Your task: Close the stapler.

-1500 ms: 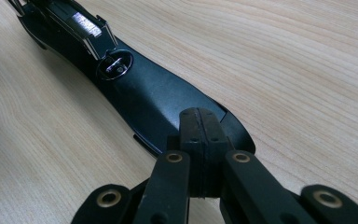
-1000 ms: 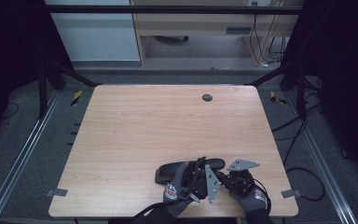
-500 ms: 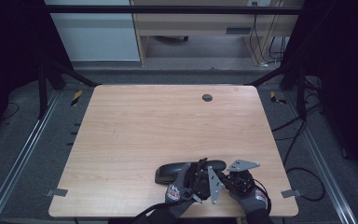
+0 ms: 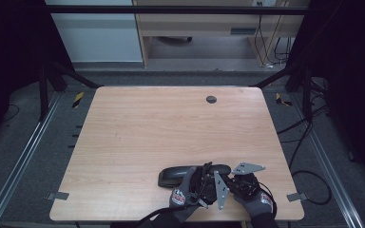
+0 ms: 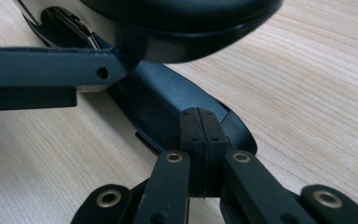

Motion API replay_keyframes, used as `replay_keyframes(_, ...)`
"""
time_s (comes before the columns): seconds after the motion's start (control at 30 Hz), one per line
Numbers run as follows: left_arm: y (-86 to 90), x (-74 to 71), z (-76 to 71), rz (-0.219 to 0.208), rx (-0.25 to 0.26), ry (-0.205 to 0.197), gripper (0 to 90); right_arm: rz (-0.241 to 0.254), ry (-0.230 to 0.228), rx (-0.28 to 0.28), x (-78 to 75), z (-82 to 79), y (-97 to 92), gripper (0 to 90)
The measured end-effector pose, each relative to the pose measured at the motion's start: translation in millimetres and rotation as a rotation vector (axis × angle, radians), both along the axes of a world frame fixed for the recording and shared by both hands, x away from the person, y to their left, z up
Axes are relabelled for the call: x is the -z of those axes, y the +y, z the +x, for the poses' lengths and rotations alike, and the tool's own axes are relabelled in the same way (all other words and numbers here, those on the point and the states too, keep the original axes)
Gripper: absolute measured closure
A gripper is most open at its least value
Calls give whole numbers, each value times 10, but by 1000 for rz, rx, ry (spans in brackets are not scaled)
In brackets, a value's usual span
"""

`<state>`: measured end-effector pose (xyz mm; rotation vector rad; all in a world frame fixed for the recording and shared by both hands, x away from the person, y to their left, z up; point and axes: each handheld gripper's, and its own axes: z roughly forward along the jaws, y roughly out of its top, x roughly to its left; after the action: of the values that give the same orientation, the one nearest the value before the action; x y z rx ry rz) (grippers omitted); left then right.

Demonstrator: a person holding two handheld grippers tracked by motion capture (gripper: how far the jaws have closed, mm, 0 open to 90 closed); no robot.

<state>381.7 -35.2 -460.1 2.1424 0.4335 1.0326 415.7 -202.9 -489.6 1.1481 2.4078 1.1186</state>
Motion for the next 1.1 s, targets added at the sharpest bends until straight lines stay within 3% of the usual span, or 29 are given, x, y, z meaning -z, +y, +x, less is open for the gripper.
replay_keyframes(0.37, -3, 7, -2, 2, 2, 1, 378, 8, 5, -2, 3, 3, -9, 900)
replay_keyframes(0.73, 9, -24, -16, 9, 1, 27, 348, 8, 0, 5, -12, 1, -20, 900)
replay_keyframes(1.1, 191, -307, -76, -80, 23, 25, 336, 16, -21, 40, -49, 4, -79, 900)
